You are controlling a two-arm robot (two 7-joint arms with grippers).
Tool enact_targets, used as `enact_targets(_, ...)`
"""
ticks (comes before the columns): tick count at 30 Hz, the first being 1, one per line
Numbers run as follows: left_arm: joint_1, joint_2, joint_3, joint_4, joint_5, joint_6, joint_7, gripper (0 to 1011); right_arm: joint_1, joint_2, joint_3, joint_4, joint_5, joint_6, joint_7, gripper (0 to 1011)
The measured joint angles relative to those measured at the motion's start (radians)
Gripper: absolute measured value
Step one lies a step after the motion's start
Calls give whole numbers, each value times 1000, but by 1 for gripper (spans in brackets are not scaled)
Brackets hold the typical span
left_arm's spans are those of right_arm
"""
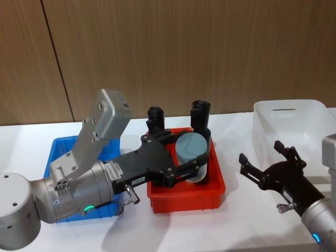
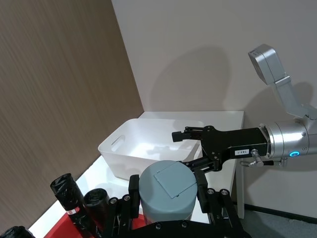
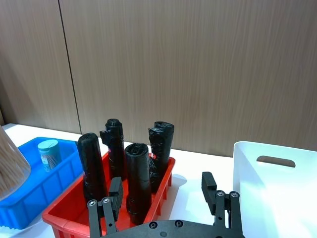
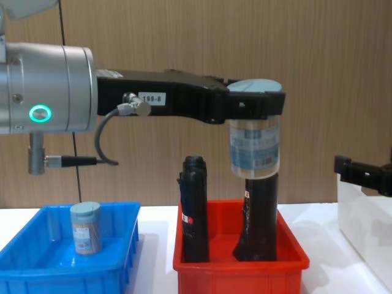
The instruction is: Pick the cotton swabs from the blue box and place them into the white box.
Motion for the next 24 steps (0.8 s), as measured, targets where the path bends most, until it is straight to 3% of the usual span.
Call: enact_targets(24,3,5,-2,-4,-4,-3,5,669,-20,52,23,-15,-23,14,91,1002)
